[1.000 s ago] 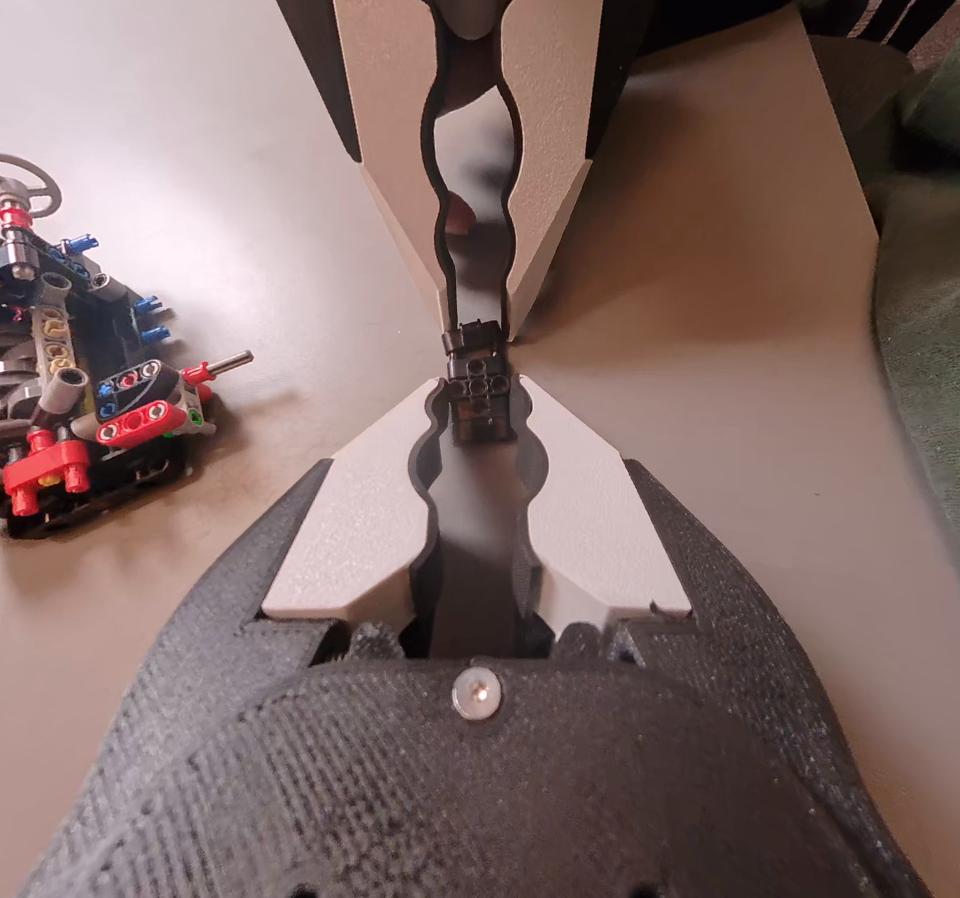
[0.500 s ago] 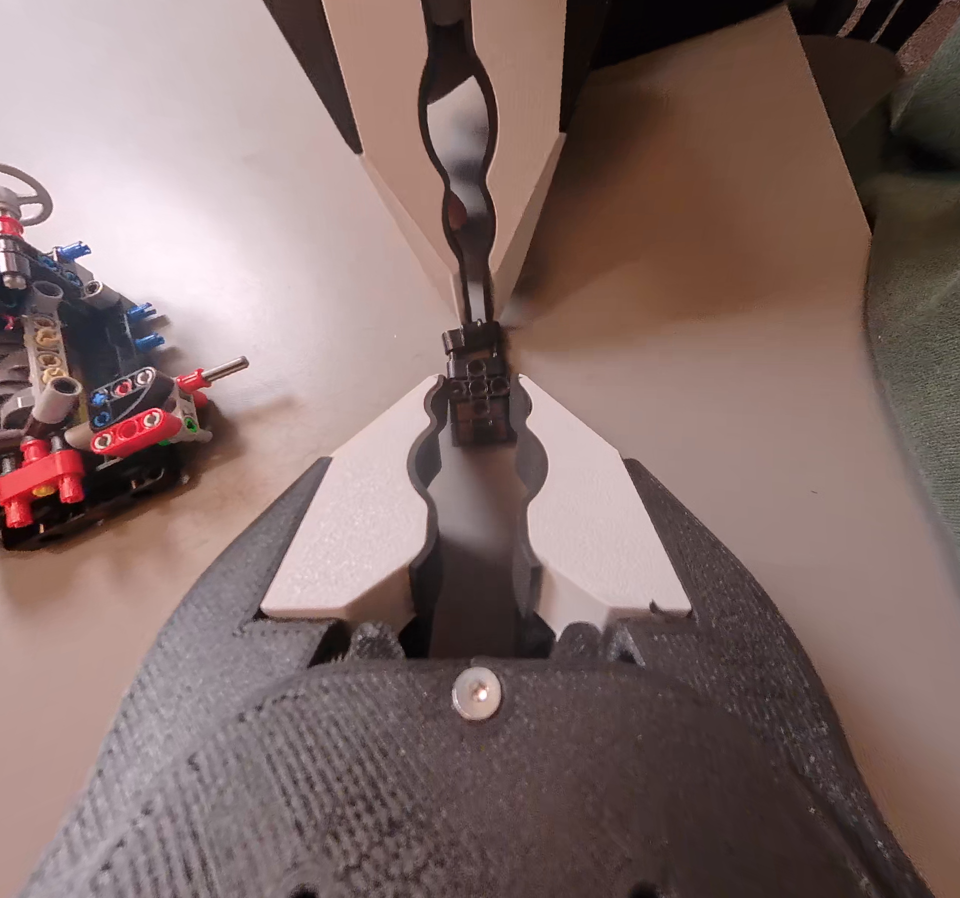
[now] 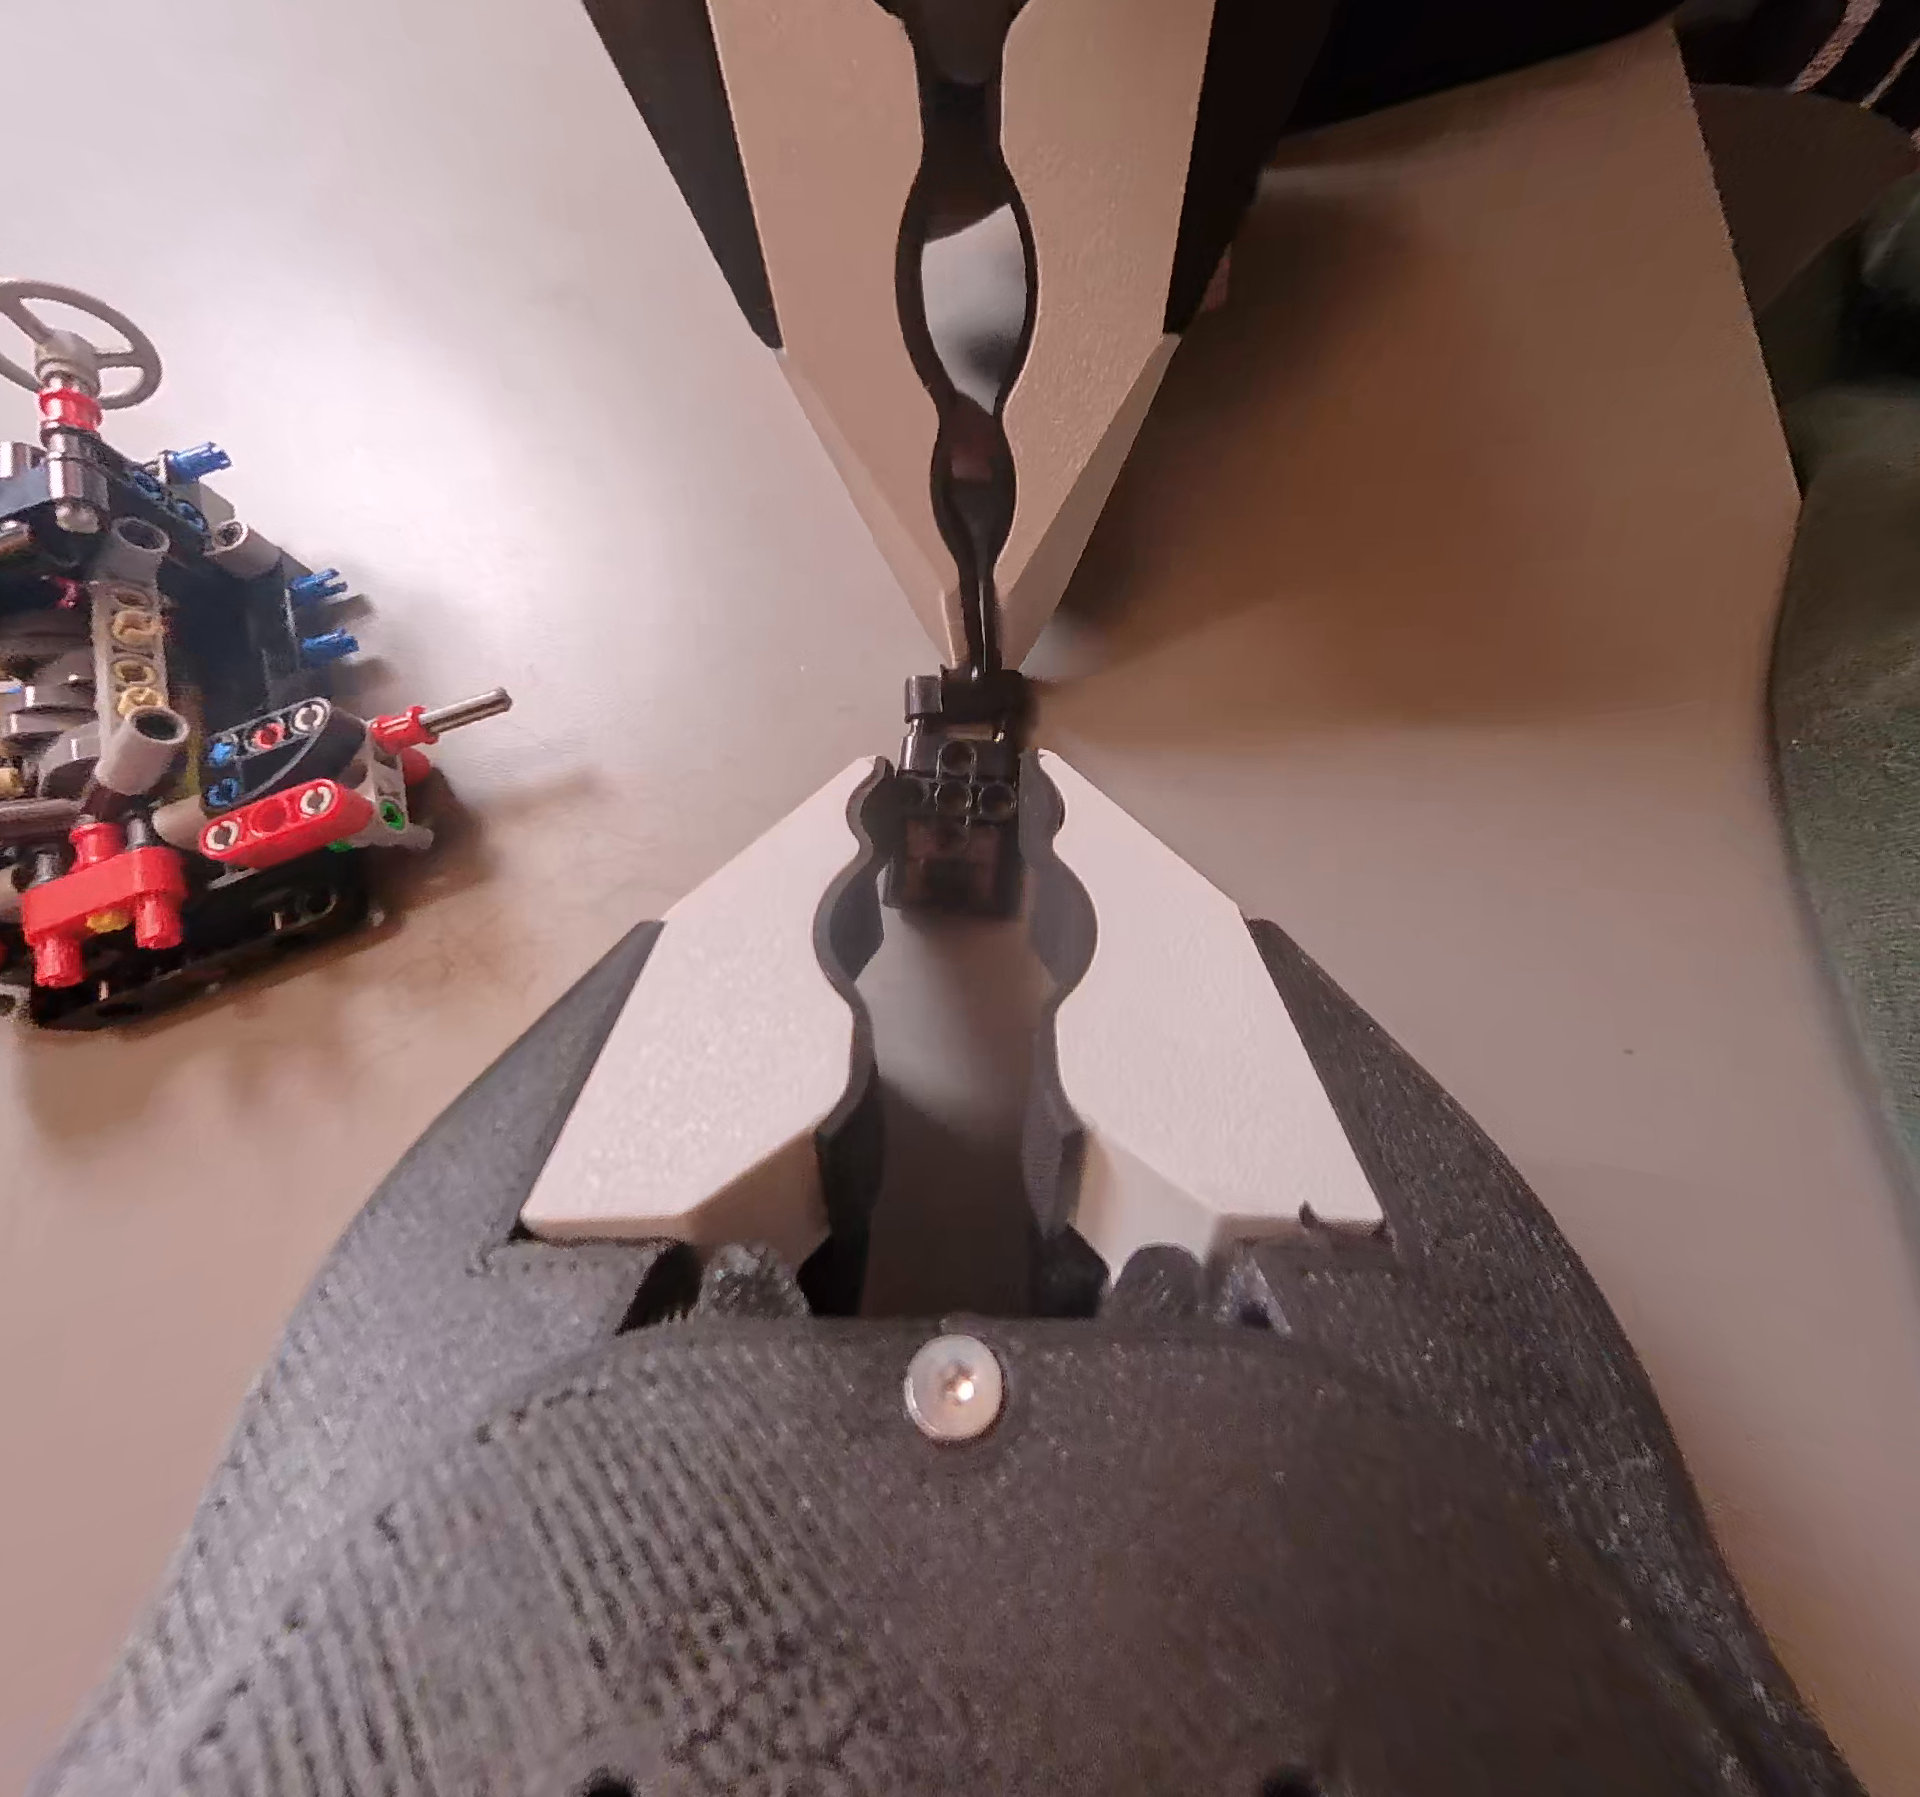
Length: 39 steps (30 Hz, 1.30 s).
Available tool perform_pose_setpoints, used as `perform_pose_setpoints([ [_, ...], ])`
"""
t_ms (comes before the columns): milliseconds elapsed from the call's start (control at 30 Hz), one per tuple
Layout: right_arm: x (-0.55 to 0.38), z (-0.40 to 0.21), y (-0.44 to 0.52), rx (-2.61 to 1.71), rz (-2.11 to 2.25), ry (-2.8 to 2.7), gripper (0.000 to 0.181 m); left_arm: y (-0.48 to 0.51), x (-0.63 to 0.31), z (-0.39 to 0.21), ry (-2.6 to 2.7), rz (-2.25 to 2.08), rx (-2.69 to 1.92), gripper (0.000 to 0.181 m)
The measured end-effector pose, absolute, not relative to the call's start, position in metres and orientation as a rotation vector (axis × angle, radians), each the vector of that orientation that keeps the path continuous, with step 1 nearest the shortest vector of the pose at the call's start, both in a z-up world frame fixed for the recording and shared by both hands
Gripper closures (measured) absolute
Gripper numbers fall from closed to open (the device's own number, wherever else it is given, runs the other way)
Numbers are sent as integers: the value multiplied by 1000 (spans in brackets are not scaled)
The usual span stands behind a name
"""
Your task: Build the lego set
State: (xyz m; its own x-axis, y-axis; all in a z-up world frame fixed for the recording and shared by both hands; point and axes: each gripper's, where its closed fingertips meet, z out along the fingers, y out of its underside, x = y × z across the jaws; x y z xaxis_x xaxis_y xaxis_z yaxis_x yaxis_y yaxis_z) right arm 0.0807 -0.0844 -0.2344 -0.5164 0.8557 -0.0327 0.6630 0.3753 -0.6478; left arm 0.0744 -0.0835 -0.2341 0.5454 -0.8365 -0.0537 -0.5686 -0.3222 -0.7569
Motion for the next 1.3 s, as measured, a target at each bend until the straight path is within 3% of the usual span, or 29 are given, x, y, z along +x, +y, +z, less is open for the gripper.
perform_pose_setpoints([
  [333,81,-234,-86,-1318,855,-2290,181,-83,76,-234,1140,-443,-2009,159],
  [533,67,-212,-72,-1303,987,-2080,150,-60,55,-205,953,-407,-1914,159],
  [733,29,-176,-48,-1118,732,-1733,127,-38,37,-157,348,-949,-1850,159],
  [1000,10,-133,-39,-914,512,-1496,116,-40,35,-134,34,-1409,-1706,160],
  [1167,10,-131,-54,-794,520,-1535,133,-45,39,-130,-8,-1552,-1676,160],
  [1300,11,-129,-56,-821,593,-1526,134,-47,40,-128,-74,-1682,-1640,160],
])
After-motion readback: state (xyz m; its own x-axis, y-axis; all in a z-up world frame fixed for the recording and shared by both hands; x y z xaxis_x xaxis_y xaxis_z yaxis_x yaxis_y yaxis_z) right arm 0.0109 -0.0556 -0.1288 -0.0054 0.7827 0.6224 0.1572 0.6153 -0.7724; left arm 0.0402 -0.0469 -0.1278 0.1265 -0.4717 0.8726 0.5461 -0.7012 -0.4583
